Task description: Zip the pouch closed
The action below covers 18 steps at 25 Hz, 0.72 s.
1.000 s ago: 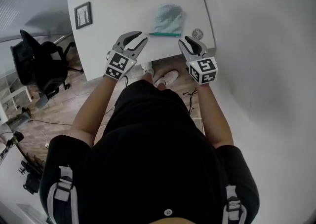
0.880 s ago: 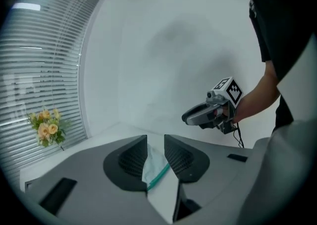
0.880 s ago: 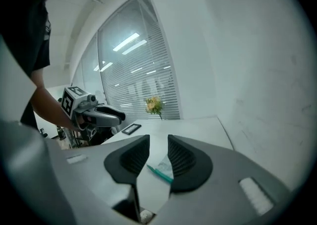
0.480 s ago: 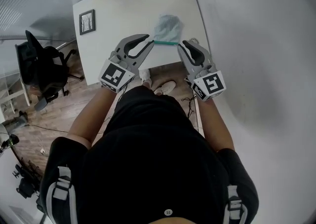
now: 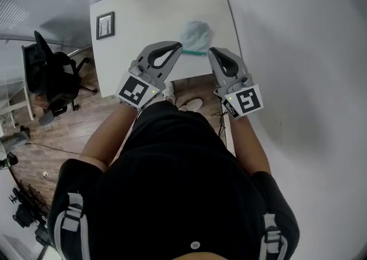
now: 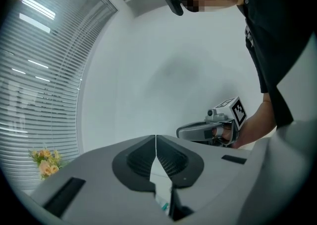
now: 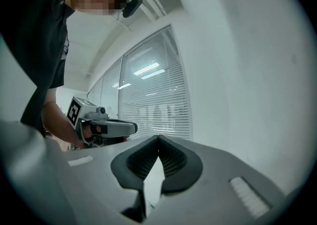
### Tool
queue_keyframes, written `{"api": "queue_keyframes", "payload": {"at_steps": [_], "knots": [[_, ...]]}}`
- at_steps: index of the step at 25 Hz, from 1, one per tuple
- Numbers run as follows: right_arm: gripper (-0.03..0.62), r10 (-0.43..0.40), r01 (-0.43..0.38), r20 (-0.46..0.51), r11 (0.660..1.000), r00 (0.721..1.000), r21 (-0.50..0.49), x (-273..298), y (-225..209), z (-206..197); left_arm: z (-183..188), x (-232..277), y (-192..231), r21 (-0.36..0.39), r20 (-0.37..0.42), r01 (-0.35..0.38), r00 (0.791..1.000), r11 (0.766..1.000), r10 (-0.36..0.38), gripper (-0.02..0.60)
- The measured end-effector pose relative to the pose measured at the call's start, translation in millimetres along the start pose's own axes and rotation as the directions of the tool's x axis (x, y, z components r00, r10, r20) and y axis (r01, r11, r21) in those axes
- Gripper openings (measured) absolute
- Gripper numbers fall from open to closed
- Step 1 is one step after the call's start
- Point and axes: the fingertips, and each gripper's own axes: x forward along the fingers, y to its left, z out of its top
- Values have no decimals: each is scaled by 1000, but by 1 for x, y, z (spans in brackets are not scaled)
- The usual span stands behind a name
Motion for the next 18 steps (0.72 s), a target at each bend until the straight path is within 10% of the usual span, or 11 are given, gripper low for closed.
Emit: {"api": "queue_keyframes", "payload": {"at_steps": [18], "knots": [[9, 32, -32, -10, 999, 999, -24, 2, 2, 12, -2, -5, -1, -4, -18, -39, 999, 999, 39, 8]]}}
